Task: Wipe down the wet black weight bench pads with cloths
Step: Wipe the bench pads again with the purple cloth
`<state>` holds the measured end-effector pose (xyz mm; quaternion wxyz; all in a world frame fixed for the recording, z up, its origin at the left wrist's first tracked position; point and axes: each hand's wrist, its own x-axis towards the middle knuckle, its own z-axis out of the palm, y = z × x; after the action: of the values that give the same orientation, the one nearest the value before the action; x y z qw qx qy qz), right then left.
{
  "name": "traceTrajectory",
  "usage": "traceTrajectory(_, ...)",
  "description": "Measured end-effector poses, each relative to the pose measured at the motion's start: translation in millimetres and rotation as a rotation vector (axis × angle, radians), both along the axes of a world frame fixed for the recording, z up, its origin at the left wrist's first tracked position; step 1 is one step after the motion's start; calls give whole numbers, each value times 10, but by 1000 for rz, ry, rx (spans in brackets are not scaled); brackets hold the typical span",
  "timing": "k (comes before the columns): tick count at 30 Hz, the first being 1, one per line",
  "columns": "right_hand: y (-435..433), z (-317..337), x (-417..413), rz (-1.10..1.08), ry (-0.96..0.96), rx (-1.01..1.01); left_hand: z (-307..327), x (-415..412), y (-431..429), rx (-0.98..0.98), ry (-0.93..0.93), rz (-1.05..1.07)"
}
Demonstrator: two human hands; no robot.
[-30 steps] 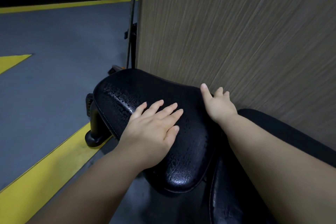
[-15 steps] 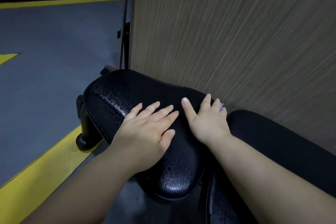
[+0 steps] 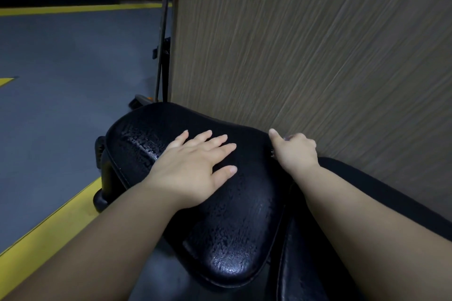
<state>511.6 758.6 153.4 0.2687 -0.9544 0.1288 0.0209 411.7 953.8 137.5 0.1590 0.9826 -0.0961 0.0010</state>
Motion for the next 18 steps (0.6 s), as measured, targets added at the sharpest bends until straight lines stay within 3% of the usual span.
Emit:
traceTrajectory(4, -31, -31, -8, 111, -19, -152, -27, -30, -19, -14, -45, 50)
traceTrajectory(14, -241, 111, -73, 271, -2, 201, -26, -33, 4, -14, -56, 51)
traceTrajectory(18, -218, 37, 72, 331, 42, 205, -26, -32, 0, -27, -59, 51)
